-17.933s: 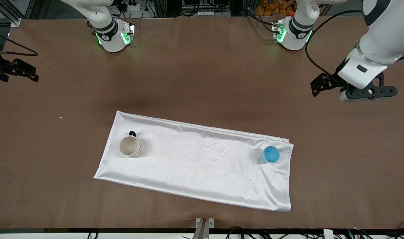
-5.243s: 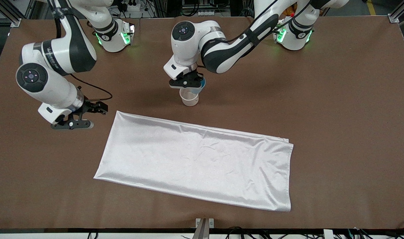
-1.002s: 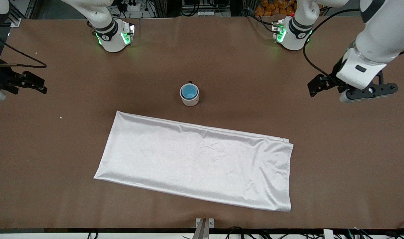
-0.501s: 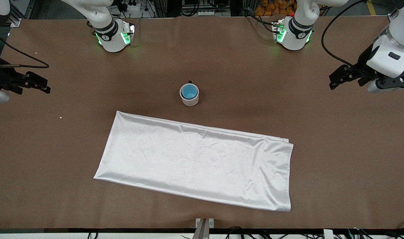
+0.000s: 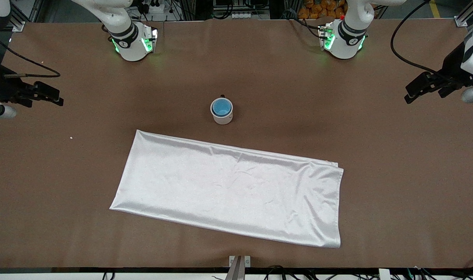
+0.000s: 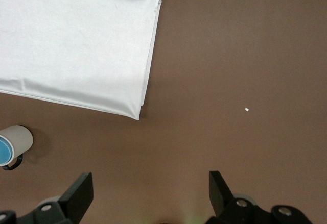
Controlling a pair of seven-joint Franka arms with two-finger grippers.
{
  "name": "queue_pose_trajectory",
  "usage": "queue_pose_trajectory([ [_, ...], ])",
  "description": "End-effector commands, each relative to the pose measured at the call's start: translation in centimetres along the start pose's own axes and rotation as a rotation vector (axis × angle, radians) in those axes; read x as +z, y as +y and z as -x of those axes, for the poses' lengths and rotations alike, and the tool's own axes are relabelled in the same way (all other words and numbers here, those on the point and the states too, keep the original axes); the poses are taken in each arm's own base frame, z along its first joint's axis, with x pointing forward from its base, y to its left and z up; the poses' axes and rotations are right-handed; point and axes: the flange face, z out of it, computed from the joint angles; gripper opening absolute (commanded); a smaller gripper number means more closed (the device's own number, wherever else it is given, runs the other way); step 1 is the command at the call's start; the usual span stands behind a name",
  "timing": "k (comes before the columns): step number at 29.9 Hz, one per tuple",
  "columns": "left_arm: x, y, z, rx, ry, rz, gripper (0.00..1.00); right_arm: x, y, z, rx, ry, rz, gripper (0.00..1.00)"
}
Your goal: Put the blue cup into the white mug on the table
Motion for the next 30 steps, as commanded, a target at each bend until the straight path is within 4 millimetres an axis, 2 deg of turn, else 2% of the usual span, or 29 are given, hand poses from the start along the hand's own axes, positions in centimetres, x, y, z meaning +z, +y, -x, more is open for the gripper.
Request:
queue_pose_trajectory([
  [1, 0.2, 1.8, -0.1, 0.021, -0.012, -0.015, 1.0, -0.4, -0.6, -0.1, -0.027, -0.006, 0.062, 1.0],
  [7, 1.1, 2.0, -0.7, 0.02, -0.021, -0.017, 1.0, -0.5, -0.5, -0.1, -0.026, -0.002, 0.068, 1.0],
  [10, 1.0, 1.8, -1.1, 0.013, -0.018, -0.016, 1.0, -0.5, 0.6, 0.0, -0.008, -0.001, 0.062, 1.0],
  [13, 1.2, 2.9, -0.9, 0.035, -0.019, -0.017, 1.0, -0.7, 0.9, 0.1, 0.0, 0.0, 0.058, 1.0],
  [23, 1.3, 3.3, -0.8, 0.041, -0.02, -0.015, 1.0, -0.5, 0.8, 0.1, -0.001, 0.001, 0.051, 1.0],
  [25, 1.2, 4.1, -0.5, 0.056, -0.02, -0.016, 1.0, -0.5, 0.8, 0.1, 0.001, 0.001, 0.049, 1.0],
  [30, 1.3, 4.4, -0.4, 0.063, -0.02, -0.015, 1.0, -0.5, 0.8, 0.1, 0.001, 0.003, 0.048, 1.0],
])
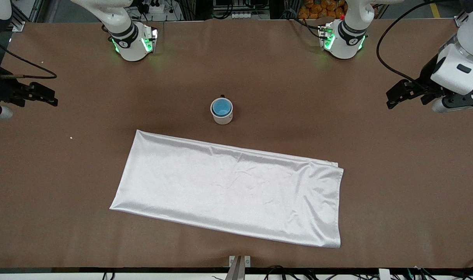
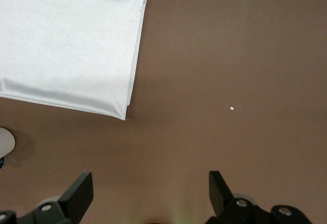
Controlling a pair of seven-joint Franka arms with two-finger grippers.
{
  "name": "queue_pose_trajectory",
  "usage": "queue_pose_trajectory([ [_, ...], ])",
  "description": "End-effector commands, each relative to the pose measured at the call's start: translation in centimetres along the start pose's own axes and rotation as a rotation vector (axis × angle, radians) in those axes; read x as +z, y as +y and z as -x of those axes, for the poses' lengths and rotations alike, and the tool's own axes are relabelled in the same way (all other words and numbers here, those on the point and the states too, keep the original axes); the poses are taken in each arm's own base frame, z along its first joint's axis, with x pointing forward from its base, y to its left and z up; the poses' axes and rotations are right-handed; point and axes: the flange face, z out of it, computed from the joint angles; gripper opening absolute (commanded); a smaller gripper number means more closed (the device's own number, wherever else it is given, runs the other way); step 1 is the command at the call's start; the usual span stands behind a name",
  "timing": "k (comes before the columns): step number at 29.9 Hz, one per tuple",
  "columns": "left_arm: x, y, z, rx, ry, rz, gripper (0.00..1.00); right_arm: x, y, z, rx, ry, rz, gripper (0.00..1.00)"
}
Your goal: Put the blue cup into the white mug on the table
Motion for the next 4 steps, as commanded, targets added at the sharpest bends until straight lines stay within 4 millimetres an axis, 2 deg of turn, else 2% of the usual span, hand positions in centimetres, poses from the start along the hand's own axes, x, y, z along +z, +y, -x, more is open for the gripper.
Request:
queue_pose_trajectory([
  [1, -0.58, 0.45, -0.15, 0.004, 0.006, -0.004, 1.0, -0.46, 0.13, 0.04, -0.002, 0.002, 0.002, 1.0],
  [4, -0.51, 0.54, -0.11, 0.004, 0.004, -0.003, 1.0, -0.46, 0.11, 0.04, -0.002, 0.003, 0.0, 1.0],
])
